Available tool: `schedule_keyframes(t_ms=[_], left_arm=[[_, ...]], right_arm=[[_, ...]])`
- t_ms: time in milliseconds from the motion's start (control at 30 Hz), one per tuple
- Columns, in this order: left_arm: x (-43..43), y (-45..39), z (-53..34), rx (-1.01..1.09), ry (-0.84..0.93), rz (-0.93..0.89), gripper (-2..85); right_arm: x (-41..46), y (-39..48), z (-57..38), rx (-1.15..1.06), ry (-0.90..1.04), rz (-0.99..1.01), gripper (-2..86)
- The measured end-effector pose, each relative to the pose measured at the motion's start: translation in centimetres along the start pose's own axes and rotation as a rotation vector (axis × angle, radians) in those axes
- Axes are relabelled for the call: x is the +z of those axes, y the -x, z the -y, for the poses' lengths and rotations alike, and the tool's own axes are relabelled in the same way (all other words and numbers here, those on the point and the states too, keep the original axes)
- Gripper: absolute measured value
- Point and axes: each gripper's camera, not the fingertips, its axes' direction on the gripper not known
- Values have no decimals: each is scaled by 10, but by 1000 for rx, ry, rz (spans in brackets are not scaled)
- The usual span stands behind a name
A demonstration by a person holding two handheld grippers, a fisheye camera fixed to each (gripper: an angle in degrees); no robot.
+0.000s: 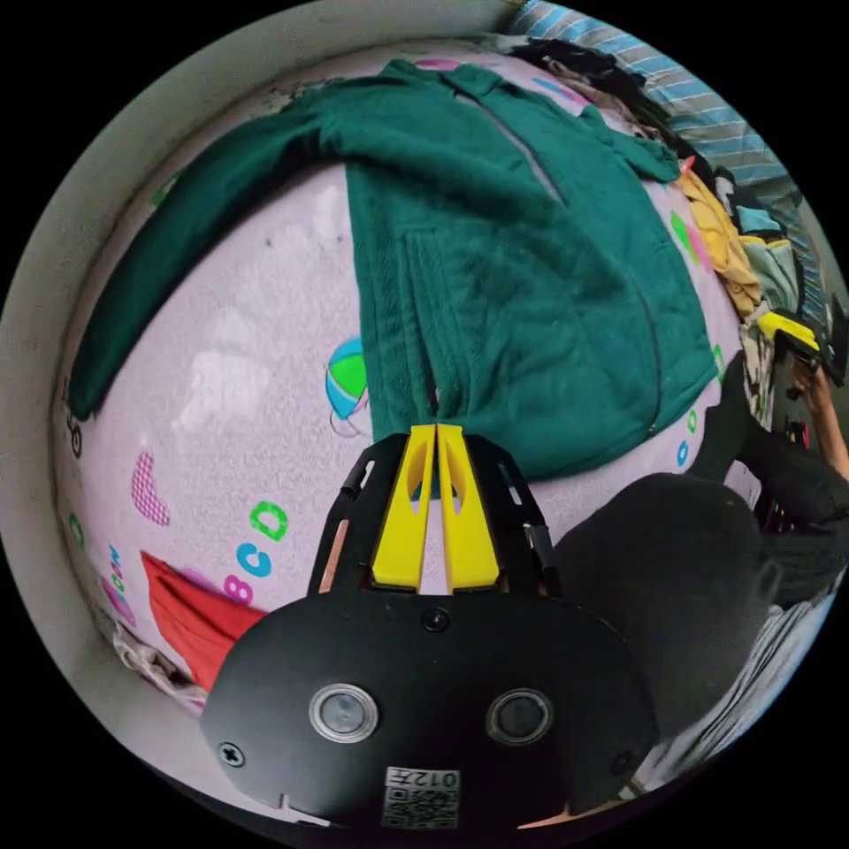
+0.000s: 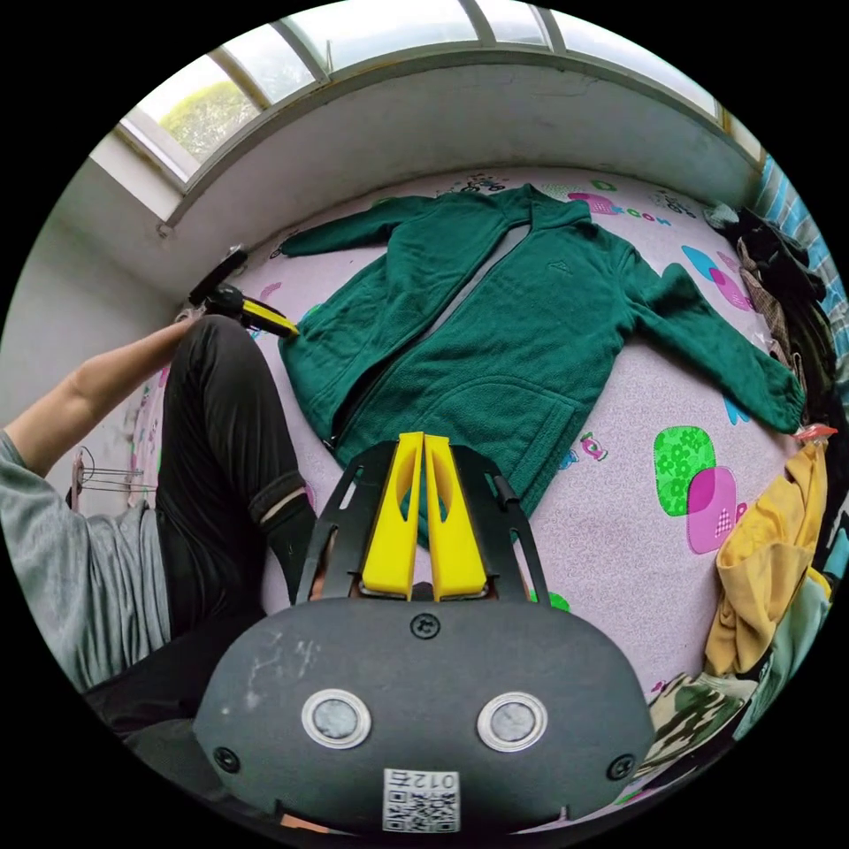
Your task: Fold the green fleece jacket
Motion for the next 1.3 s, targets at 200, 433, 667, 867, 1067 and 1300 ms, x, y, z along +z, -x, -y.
schedule_keyframes(t_ms=[200,433,667,867,1067,1300], left_arm=[[13,46,-36,-237,-16,-185,1],[-39,99,-114,-310,-234,-144,3],[-153,107,-126,-197,-453,14,7],[-125,26,-22,128,-331,-168,7],[-29,-75,57,263,-179,-186,15],[23,-135,56,263,-245,87,37]], right_arm=[[-8,10,17,-19,-12,-35,-10],[-11,45,34,-111,48,-65,-10],[-40,45,53,108,-28,36,-9],[-25,59,91,113,9,49,-9],[-1,52,130,77,117,56,-9],[16,22,147,155,163,192,-10]])
